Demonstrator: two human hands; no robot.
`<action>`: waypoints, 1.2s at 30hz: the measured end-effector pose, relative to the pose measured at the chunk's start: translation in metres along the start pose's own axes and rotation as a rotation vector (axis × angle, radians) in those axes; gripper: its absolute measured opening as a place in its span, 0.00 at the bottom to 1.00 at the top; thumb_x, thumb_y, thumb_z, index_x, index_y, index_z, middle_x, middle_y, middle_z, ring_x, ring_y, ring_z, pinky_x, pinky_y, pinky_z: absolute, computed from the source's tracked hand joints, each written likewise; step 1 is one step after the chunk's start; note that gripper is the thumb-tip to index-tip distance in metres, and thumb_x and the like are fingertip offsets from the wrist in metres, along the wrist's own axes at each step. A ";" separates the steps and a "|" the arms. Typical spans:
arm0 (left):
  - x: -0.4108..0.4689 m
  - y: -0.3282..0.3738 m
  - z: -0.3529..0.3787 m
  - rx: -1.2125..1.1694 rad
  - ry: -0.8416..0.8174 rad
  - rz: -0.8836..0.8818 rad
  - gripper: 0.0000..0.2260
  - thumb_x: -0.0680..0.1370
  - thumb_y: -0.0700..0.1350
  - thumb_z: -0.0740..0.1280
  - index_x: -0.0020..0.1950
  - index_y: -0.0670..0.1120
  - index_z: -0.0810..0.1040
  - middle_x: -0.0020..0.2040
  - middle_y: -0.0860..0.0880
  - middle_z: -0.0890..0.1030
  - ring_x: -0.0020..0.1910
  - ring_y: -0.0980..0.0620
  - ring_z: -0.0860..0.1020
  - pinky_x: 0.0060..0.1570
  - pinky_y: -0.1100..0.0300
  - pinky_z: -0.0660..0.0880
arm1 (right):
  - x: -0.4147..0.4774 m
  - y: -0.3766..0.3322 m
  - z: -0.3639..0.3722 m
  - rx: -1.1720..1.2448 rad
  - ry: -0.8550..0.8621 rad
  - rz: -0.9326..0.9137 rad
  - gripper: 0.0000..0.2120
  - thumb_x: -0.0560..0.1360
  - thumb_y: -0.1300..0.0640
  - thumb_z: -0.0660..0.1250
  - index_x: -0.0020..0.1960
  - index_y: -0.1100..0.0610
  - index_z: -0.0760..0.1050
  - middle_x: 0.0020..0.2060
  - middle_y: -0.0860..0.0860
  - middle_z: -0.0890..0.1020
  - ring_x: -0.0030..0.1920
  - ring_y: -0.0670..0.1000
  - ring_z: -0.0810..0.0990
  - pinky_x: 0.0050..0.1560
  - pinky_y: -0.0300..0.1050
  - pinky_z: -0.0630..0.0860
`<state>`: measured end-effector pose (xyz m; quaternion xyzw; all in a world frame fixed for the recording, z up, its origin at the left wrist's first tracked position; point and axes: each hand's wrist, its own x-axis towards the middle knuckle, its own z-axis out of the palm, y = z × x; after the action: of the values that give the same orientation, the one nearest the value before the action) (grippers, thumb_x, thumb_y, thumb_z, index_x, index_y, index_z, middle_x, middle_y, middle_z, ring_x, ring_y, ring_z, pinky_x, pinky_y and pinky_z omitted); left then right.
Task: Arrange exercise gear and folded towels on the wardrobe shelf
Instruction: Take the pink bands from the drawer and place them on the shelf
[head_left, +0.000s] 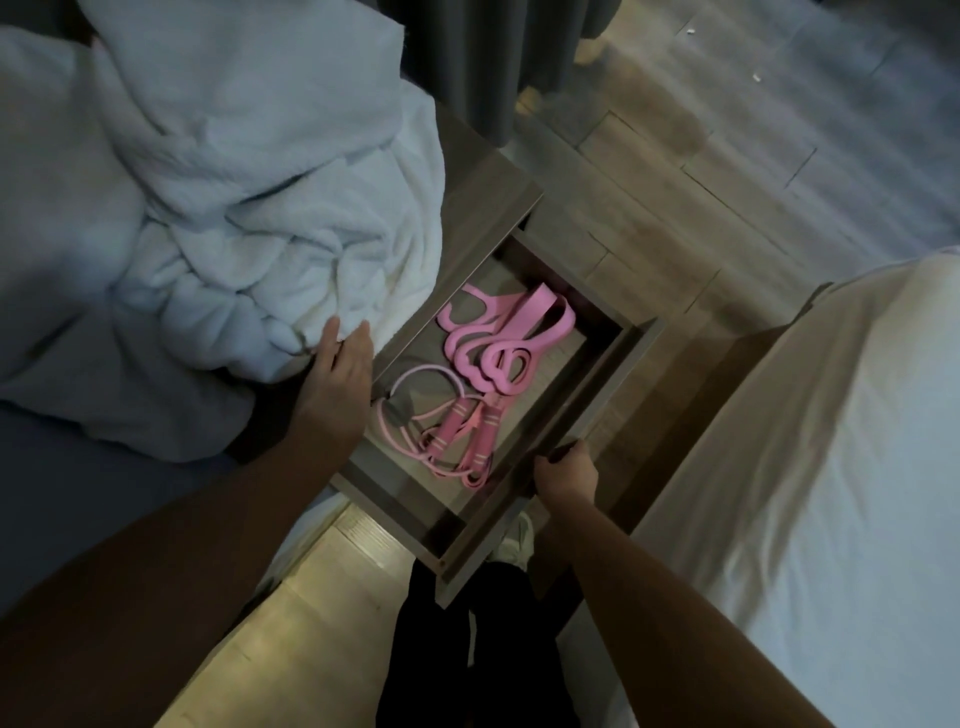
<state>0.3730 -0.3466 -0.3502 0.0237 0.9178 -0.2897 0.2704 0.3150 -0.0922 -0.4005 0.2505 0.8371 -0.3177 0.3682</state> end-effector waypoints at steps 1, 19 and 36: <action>0.000 0.001 0.000 0.002 0.008 -0.003 0.23 0.84 0.40 0.42 0.75 0.29 0.46 0.76 0.30 0.48 0.77 0.35 0.44 0.66 0.34 0.30 | -0.001 0.000 0.000 0.010 0.003 0.013 0.15 0.77 0.62 0.65 0.62 0.59 0.69 0.57 0.57 0.78 0.53 0.57 0.79 0.54 0.50 0.79; 0.003 0.019 -0.010 -0.244 0.305 0.125 0.21 0.78 0.41 0.55 0.70 0.35 0.71 0.70 0.35 0.71 0.71 0.36 0.67 0.71 0.34 0.54 | -0.004 -0.011 -0.028 -0.560 0.190 -0.414 0.36 0.78 0.53 0.64 0.79 0.53 0.48 0.78 0.55 0.54 0.78 0.58 0.53 0.75 0.60 0.55; 0.185 0.111 -0.016 -1.602 0.067 -0.164 0.15 0.78 0.34 0.62 0.65 0.38 0.76 0.60 0.41 0.79 0.59 0.43 0.77 0.60 0.49 0.73 | 0.143 -0.085 -0.017 -1.078 -0.020 -0.852 0.27 0.78 0.59 0.63 0.75 0.58 0.61 0.71 0.57 0.65 0.65 0.59 0.71 0.58 0.51 0.75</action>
<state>0.2302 -0.2666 -0.4914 -0.2360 0.8531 0.4386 0.1553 0.1656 -0.1112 -0.4727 -0.3218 0.9003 0.0240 0.2922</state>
